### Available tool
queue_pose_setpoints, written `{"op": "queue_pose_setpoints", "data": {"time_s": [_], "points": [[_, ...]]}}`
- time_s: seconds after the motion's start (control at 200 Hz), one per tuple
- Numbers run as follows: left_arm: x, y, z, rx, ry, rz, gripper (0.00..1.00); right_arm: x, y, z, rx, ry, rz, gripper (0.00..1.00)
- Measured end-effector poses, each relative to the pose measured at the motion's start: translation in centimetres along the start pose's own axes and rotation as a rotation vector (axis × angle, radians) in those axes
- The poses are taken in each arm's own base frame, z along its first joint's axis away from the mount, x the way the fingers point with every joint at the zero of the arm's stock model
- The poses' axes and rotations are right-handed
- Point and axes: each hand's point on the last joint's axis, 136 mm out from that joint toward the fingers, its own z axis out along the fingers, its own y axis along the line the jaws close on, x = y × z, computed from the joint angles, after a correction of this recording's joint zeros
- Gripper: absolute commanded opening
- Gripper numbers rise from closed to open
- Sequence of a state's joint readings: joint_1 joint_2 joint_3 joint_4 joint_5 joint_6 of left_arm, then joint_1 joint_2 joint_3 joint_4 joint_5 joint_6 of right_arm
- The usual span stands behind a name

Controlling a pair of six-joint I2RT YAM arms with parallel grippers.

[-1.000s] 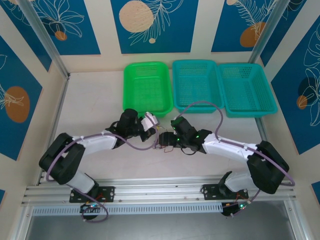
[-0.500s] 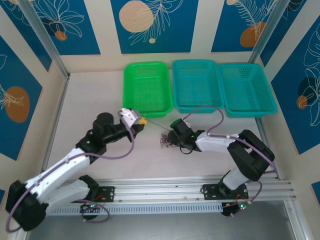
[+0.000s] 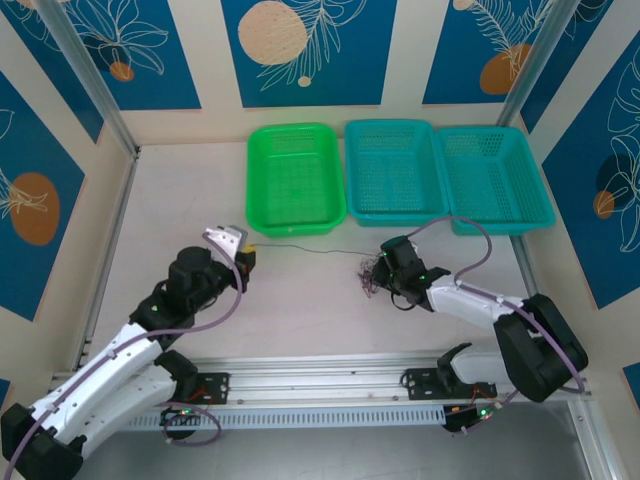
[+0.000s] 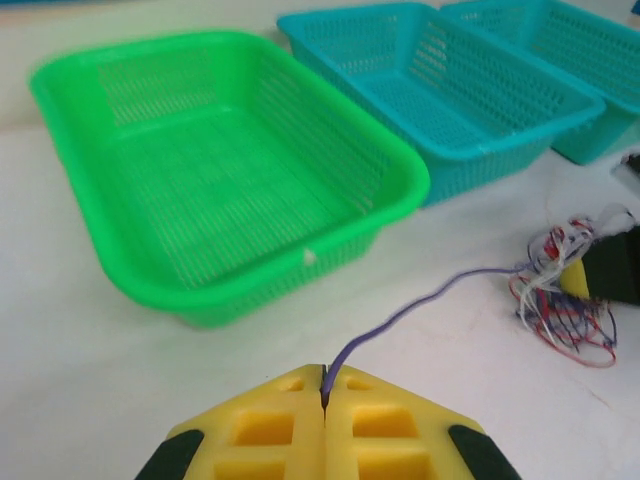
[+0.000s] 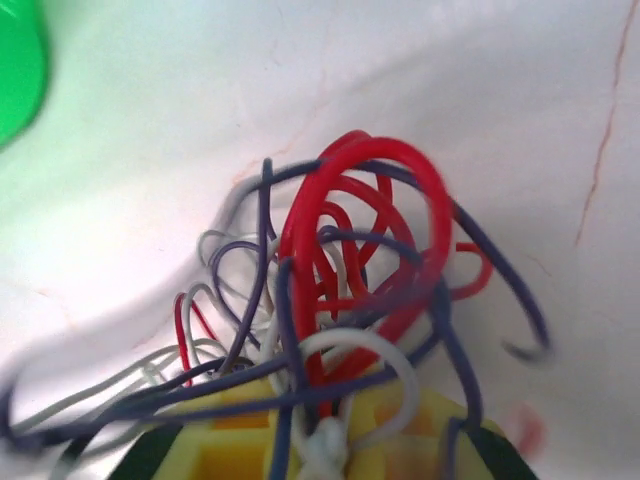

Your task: Untangle the cables

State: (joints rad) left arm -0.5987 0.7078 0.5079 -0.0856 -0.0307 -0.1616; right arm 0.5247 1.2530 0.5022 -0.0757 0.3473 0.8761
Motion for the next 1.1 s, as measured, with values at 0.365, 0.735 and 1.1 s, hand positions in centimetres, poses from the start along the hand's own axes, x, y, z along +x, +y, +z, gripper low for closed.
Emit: {"op": "queue_pose_setpoints", "data": {"time_s": [0.365,0.735,1.1], "points": [[10.2,-0.3,2.0,0.058,0.189,-0.169,0.51,-2.7,2.5,-5.2,-0.098,-0.088,-0.301,0.03],[-0.4,-8.0,2.1,0.419,-0.013,0.095,0.51,-3.1,5.1,-7.5,-0.176,-0.049,-0.393,0.04],[0.9,-16.3,7.4,0.684,0.081,0.261,0.55,-2.2,6.8,-9.1,-0.252,-0.003,-0.426,0.04]]}}
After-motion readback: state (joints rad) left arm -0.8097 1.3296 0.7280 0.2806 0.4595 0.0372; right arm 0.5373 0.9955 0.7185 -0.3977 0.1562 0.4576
